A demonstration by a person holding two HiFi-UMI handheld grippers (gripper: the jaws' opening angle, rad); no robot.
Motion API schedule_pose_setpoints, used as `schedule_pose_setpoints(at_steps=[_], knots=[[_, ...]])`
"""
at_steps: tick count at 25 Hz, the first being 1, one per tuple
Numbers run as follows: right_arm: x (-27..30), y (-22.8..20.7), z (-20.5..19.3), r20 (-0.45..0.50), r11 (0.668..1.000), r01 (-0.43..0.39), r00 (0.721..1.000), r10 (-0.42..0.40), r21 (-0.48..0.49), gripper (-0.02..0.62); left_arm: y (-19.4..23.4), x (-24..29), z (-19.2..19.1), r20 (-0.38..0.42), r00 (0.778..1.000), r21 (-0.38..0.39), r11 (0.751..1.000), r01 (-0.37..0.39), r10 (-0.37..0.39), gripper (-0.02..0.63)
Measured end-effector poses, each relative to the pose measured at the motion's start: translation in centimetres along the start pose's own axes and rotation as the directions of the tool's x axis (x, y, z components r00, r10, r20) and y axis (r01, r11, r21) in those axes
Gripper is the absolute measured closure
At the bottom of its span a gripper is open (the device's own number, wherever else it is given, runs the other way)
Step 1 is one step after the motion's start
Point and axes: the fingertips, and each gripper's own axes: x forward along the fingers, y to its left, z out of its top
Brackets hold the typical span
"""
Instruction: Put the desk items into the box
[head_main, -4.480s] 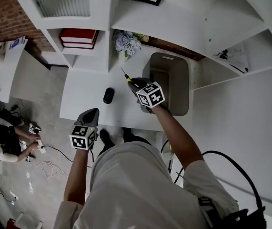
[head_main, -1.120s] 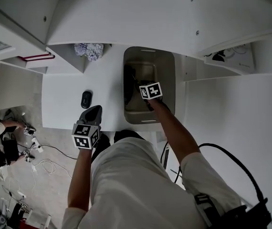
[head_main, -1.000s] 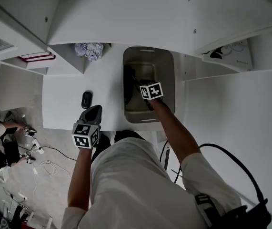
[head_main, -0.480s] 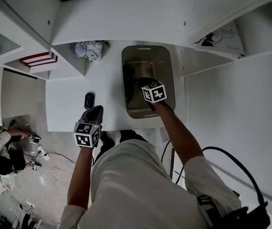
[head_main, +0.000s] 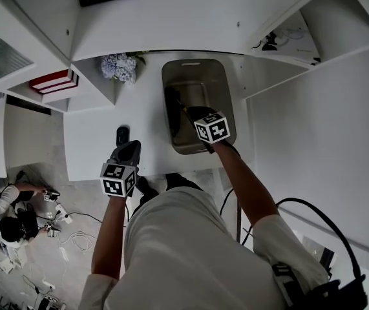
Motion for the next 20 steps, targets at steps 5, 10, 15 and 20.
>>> schedule_pose_setpoints(at_steps=[5,10,15,20], knots=[[-2.2,0.8,-0.6,0.014,1.0,0.022,1.0,-0.022,0.005,0.581,0.0,-0.8,0.3,0.014,1.0,0.006,1.0,0.008,-0.009,0.603],[-4.5,1.5,-0.9,0.044,0.999,0.034,0.998,-0.036,0.04,0.583,-0.2,-1.3,0.6,0.024,0.999,0.021,1.0,0.023,-0.023,0.603],[-6.1,2.6,-1.6,0.062,0.997,0.043,0.997,-0.048,0.068,0.584,-0.3,-1.8,1.0,0.038,0.999,0.026,0.999,0.032,-0.033,0.603],[-7.2,4.8,-2.3,0.088,0.996,0.034,0.995,-0.042,0.087,0.584,-0.9,-2.3,1.2,0.053,0.997,0.052,0.997,0.051,-0.054,0.603]])
